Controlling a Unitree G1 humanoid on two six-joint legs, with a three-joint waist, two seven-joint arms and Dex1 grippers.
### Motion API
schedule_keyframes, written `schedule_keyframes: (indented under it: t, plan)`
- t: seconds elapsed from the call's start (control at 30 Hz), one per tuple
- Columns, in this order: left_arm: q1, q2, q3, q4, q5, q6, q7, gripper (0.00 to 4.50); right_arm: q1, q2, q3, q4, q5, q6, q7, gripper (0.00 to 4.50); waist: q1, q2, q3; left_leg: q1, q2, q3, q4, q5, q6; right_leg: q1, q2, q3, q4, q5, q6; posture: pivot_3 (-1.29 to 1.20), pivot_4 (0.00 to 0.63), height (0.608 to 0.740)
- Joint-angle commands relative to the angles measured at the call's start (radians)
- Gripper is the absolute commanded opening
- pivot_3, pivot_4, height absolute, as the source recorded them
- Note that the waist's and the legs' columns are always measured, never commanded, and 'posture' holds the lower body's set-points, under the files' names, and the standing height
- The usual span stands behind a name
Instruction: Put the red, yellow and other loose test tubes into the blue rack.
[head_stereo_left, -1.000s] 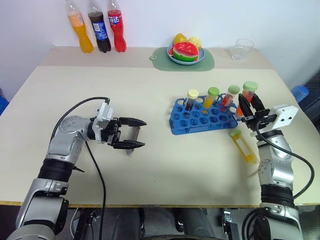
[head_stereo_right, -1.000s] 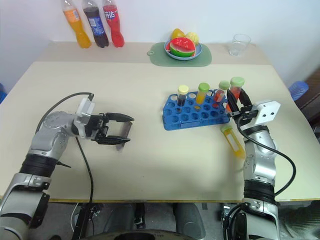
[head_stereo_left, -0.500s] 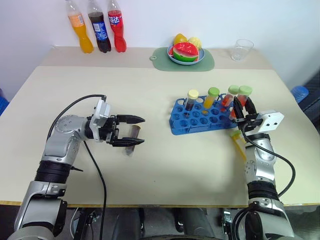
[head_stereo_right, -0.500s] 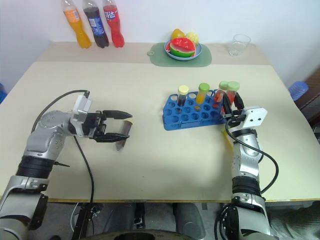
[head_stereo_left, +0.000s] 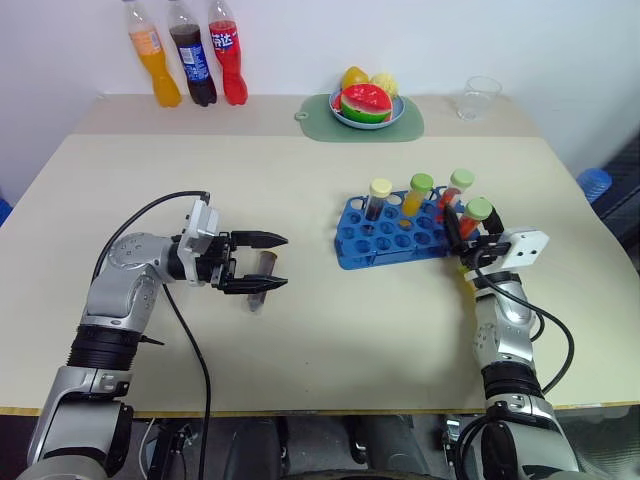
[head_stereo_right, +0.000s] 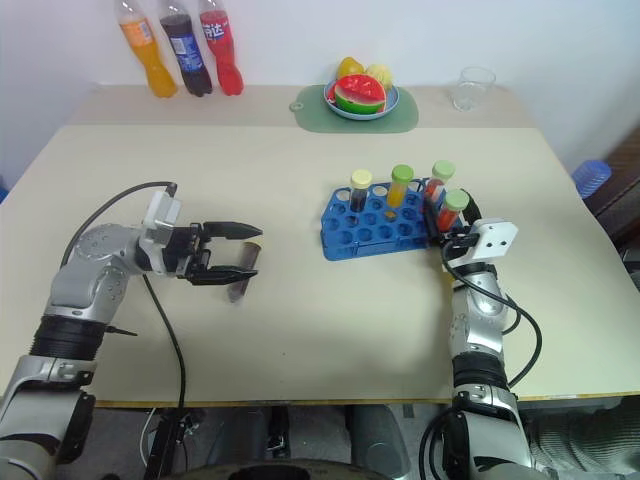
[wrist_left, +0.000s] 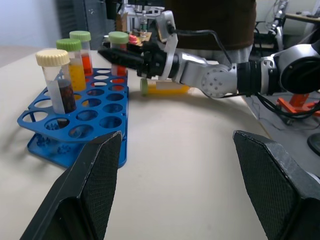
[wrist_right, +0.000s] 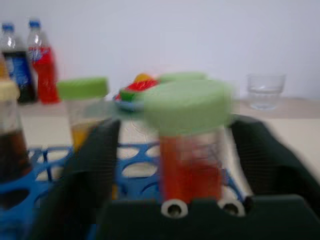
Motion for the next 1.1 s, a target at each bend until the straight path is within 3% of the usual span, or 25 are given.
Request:
schedule_keyframes:
  t: [0.03,0.17,0.33,0.47,0.57,0.77,1.1]
  plan:
    - [-0.002,-0.006,0.017,-0.035,-0.002,-0.006,0.005,3.67,0.052,-0.063,0.01,-0.187,-0.035,0.072,-0.021,4.14,0.003,0.0,0.0,0.0,0.0,0.0,0.0,0.0,0.0,0.0,0.0,0.0,0.0,0.0,0.0,0.0,0.15,0.74]
    - [-0.003,-0.021,0.011,-0.027,0.005,-0.013,0.003,3.67,0.158,-0.16,0.014,-0.477,-0.117,0.284,-0.076,4.14,0.009,0.001,0.0,0.0,0.0,0.0,0.0,0.0,0.0,0.0,-0.001,0.0,0.0,0.0,0.0,0.0,0.15,0.74]
    - [-0.005,-0.044,0.0,-0.011,0.021,-0.028,-0.002,3.67,0.361,-0.331,-0.029,-0.871,0.028,0.731,0.019,4.14,0.017,0.0,-0.001,0.0,0.0,0.0,0.0,0.0,0.0,0.0,0.0,0.0,-0.001,0.0,0.0,0.0,0.15,0.74]
    - [-0.006,-0.058,-0.003,-0.001,0.027,-0.033,-0.012,3.67,0.445,-0.459,-0.091,-1.051,0.112,1.126,0.023,4.14,0.018,0.0,-0.001,0.0,0.0,-0.001,0.0,0.0,0.0,0.0,-0.001,0.0,-0.001,0.0,0.0,0.0,0.15,0.74]
    - [-0.013,-0.07,-0.007,0.019,0.042,-0.05,-0.018,3.67,0.423,-0.528,-0.126,-1.065,0.284,1.411,0.082,4.14,0.016,0.0,-0.001,0.0,0.0,-0.001,0.001,0.0,0.0,0.0,-0.001,0.0,-0.001,0.0,-0.001,0.0,0.15,0.74]
    - [0.008,-0.084,-0.009,-0.003,0.048,-0.048,-0.018,3.67,0.218,-0.574,-0.077,-0.958,0.324,1.718,0.03,4.14,0.014,-0.001,0.0,0.0,0.0,-0.001,0.0,0.0,0.0,0.0,-0.001,0.0,-0.002,0.0,-0.001,0.0,0.15,0.74]
    - [0.057,-0.065,0.001,-0.058,0.042,-0.032,0.007,3.67,-0.029,-0.675,0.091,-0.66,0.293,1.822,0.104,4.14,0.018,-0.001,0.0,-0.002,-0.001,-0.001,0.0,-0.001,0.001,-0.001,-0.001,0.0,-0.003,0.0,-0.001,0.0,0.15,0.74]
